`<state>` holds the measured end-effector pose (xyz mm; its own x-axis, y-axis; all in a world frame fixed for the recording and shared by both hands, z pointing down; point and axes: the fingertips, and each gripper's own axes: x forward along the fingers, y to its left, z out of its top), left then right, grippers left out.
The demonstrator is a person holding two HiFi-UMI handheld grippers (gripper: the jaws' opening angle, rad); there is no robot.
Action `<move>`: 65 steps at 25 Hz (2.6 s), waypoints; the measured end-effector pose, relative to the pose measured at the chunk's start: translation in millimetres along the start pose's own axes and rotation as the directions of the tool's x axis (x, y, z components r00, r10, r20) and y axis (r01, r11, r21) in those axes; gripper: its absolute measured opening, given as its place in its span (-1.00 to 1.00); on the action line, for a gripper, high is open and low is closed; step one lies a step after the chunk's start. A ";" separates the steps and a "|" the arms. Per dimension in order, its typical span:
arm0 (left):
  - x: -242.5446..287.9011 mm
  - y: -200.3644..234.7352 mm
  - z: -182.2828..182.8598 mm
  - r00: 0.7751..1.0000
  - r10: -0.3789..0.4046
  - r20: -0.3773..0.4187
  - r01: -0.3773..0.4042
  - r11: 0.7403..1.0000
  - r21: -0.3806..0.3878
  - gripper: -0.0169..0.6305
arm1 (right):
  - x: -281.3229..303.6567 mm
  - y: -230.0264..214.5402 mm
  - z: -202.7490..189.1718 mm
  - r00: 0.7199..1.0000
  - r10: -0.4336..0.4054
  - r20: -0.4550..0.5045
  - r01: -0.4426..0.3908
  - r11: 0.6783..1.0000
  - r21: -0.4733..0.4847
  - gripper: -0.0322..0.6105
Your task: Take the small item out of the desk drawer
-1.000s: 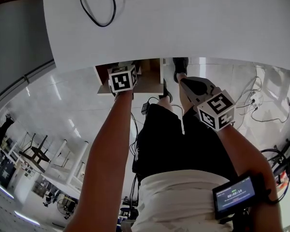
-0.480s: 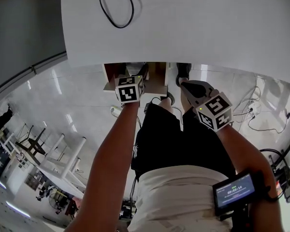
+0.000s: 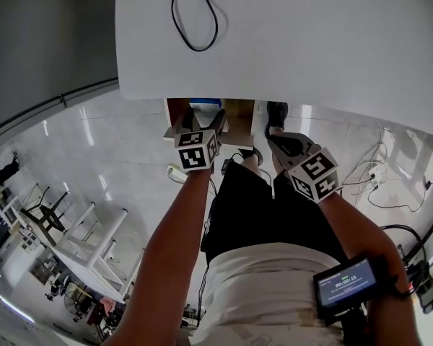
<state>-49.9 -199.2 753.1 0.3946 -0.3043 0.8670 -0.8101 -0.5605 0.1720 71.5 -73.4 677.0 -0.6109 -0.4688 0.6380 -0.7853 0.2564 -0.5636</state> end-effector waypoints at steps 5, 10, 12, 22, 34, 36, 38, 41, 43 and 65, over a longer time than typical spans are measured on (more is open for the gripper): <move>-28.9 2.5 -2.8 1.000 -0.003 0.030 0.004 0.999 -0.038 0.25 | -0.4 15.1 2.0 1.000 -0.009 -0.006 0.009 1.000 -0.022 -0.88; -57.5 1.9 -5.1 0.998 -0.014 0.067 0.019 0.997 -0.068 0.25 | -2.5 25.9 5.6 1.000 -0.027 -0.005 0.027 0.999 -0.047 -0.88; -68.9 0.4 -7.2 0.997 -0.016 0.081 0.023 0.997 -0.078 0.25 | -4.7 31.6 8.9 0.999 -0.032 0.004 0.032 0.998 -0.051 -0.88; -113.5 1.1 6.6 0.987 -0.024 0.162 0.037 0.996 -0.078 0.24 | -9.7 52.8 26.4 0.998 -0.057 0.041 0.060 0.996 -0.069 -0.88; -155.4 -8.3 8.5 0.976 -0.035 0.216 0.048 0.997 -0.058 0.24 | -27.5 55.4 39.2 0.994 -0.079 0.081 0.084 0.995 -0.056 -0.88; -163.3 -10.1 6.6 0.975 -0.031 0.219 0.046 0.997 -0.062 0.24 | -31.4 60.2 41.6 0.993 -0.078 0.085 0.083 0.995 -0.058 -0.88; -173.7 -10.2 2.3 0.974 -0.034 0.222 0.050 0.997 -0.066 0.24 | -33.8 68.7 43.2 0.993 -0.078 0.088 0.084 0.995 -0.058 -0.88; -189.7 -8.0 0.8 0.971 -0.040 0.236 0.057 0.996 -0.066 0.24 | -35.8 79.5 48.4 0.992 -0.084 0.096 0.090 0.994 -0.060 -0.88; -198.9 -5.7 1.4 0.968 -0.041 0.249 0.058 0.996 -0.064 0.24 | -37.3 84.6 52.0 0.991 -0.088 0.102 0.095 0.993 -0.064 -0.88; -277.7 -31.7 48.8 0.890 -0.133 0.437 0.145 0.989 0.005 0.24 | -87.1 124.1 104.1 0.968 -0.091 0.234 0.135 0.974 -0.181 -0.88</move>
<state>-112.7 -134.5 484.0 0.6481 -0.5330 0.5439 -0.7420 -0.6028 0.2934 37.7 -88.8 496.8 -0.4964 -0.6750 0.5458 -0.8658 0.3391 -0.3680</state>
